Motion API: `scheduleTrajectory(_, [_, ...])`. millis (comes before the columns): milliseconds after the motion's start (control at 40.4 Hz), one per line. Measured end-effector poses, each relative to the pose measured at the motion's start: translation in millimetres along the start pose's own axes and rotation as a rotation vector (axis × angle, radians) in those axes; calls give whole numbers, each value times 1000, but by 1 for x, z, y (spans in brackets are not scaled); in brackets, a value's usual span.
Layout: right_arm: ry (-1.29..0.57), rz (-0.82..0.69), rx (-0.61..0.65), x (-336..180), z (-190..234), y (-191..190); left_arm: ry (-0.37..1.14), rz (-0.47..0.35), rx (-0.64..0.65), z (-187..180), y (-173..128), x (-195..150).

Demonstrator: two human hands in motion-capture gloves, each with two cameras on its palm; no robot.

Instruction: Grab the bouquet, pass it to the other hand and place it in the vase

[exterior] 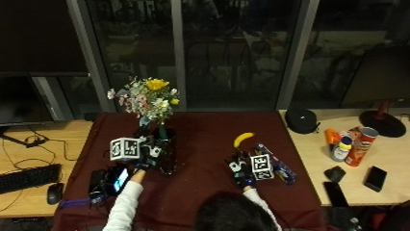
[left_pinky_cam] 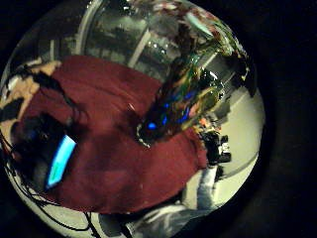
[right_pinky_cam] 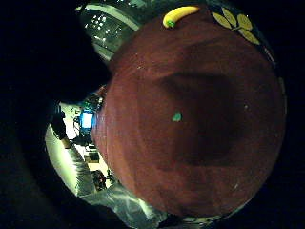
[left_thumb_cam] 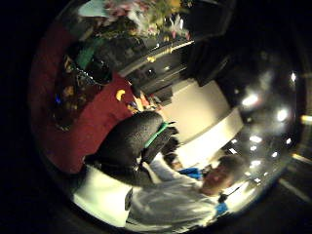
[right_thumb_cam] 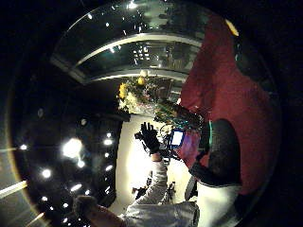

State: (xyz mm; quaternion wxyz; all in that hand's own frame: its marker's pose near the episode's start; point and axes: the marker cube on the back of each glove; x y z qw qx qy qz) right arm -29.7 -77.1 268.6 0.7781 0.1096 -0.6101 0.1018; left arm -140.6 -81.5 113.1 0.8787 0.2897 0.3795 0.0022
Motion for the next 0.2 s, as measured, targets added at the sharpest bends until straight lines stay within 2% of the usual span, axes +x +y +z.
scheduleTrajectory(74, [39, 96, -22, -13, 0, 12, -200, -21, -67, 19, -16, 1])
scheduleTrajectory(198, [102, 160, -45, -14, 3, 18, -147, -21, -63, 36, -30, 18])
